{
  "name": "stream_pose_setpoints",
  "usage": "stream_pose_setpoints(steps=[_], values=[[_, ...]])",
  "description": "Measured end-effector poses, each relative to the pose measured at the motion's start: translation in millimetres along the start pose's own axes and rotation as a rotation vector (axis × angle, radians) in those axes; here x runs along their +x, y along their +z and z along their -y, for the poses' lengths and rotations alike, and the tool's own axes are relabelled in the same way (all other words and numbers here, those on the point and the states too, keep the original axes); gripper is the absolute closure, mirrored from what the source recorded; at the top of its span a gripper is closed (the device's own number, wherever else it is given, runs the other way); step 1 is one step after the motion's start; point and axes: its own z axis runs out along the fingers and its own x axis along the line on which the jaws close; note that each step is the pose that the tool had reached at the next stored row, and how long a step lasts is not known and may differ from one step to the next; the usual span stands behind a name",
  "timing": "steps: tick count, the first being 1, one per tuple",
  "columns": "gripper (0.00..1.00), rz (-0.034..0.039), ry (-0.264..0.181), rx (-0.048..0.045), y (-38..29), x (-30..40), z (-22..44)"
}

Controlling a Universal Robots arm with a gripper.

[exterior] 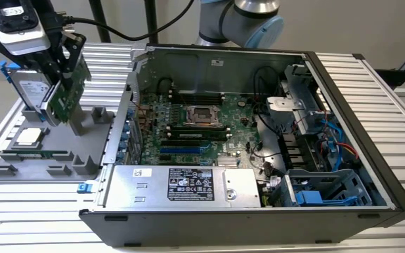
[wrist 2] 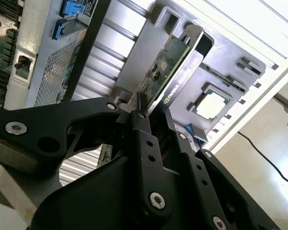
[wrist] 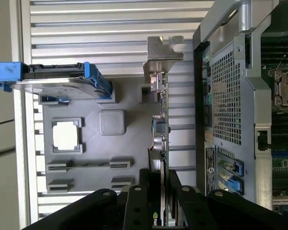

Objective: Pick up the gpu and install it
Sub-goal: 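Pick up the gpu and move the gpu toward the slot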

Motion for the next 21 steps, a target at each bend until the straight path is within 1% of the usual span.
stream_pose_setpoints(steps=[11,21], values=[[1.0,0.0,0.0,0.0,-5.2,-0.1,-0.2],[1.0,0.0,0.0,0.0,-8.7,-0.1,-0.5]])
